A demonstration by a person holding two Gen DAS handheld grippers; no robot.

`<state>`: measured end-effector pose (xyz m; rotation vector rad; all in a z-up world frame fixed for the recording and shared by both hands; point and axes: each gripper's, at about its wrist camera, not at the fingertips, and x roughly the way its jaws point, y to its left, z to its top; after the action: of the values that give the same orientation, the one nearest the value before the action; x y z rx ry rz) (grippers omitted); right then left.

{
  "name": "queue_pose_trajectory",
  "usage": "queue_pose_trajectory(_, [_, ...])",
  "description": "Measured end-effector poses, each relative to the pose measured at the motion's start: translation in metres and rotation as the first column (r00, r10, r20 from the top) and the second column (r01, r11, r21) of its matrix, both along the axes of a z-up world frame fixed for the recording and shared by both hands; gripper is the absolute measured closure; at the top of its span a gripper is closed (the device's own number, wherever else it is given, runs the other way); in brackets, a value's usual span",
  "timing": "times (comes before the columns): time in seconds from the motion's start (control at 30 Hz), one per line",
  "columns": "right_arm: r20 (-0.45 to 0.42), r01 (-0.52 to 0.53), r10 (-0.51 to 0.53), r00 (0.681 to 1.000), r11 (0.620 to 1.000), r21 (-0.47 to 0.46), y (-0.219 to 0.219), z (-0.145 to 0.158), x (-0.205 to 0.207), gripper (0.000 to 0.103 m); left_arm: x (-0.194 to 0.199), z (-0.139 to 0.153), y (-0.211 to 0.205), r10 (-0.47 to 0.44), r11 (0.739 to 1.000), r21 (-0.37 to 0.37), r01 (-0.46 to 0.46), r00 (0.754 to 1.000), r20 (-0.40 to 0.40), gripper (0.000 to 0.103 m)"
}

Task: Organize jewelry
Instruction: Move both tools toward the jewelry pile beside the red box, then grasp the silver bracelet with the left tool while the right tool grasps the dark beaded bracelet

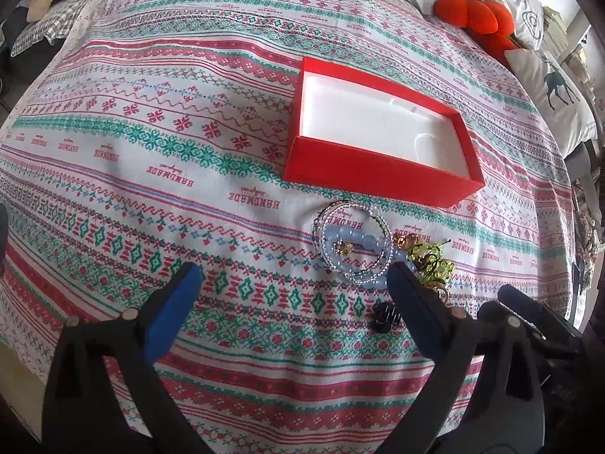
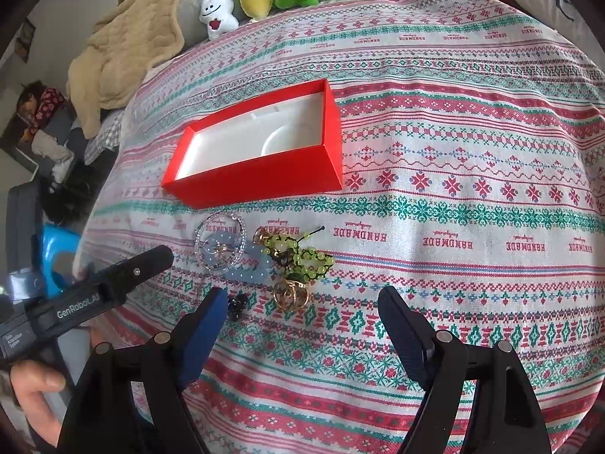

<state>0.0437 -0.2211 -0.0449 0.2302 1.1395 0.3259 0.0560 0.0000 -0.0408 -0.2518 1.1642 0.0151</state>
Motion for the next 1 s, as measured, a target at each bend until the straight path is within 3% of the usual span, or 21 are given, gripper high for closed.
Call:
queue_pose_trajectory(0.23, [-0.008, -0.017, 0.017, 1.0, 1.0, 0.002, 0.005, -0.003, 0.0, 0.025, 0.0, -0.003, -0.003, -0.009, 1.0, -0.016, 0.009, 1.0, -0.002, 0.006])
queue_pose_trajectory(0.3, [-0.018, -0.025, 0.025, 1.0, 1.0, 0.004, 0.008, -0.005, 0.0, 0.028, 0.001, -0.004, -0.003, -0.014, 0.999, -0.03, 0.014, 1.0, 0.0, 0.013])
queue_pose_trajectory(0.37, [-0.018, -0.033, 0.033, 0.999, 0.999, -0.007, 0.011, -0.007, 0.0, 0.034, 0.002, -0.007, -0.001, -0.014, 0.996, -0.085, 0.013, 1.0, -0.013, 0.02])
queue_pose_trajectory(0.47, [-0.023, -0.026, 0.026, 0.999, 1.0, -0.004, 0.011, -0.009, 0.002, 0.036, 0.005, -0.012, 0.005, 0.003, 0.981, -0.192, -0.008, 1.0, -0.026, 0.029])
queue_pose_trajectory(0.53, [-0.03, -0.021, 0.021, 0.999, 1.0, 0.0, 0.01, -0.011, 0.004, 0.038, 0.007, -0.012, 0.005, 0.004, 0.974, -0.226, -0.01, 1.0, -0.028, 0.034])
queue_pose_trajectory(0.63, [-0.04, -0.023, 0.023, 0.999, 1.0, 0.01, 0.008, -0.013, 0.004, 0.044, 0.008, -0.012, 0.001, -0.005, 0.975, -0.223, 0.0, 1.0, -0.023, 0.045])
queue_pose_trajectory(0.7, [-0.038, -0.021, 0.022, 0.999, 1.0, 0.014, 0.008, -0.013, 0.004, 0.054, 0.011, -0.014, -0.002, -0.016, 0.974, -0.227, 0.01, 1.0, -0.026, 0.054])
queue_pose_trajectory(0.77, [-0.033, -0.018, 0.019, 0.999, 1.0, 0.022, 0.006, -0.013, 0.005, 0.06, 0.014, -0.017, -0.005, -0.025, 0.969, -0.247, 0.016, 0.999, -0.035, 0.056])
queue_pose_trajectory(1.0, [-0.041, -0.009, 0.01, 0.999, 1.0, 0.019, 0.006, -0.014, 0.005, 0.061, 0.017, -0.028, -0.011, -0.025, 0.964, -0.266, 0.008, 0.998, -0.061, 0.062])
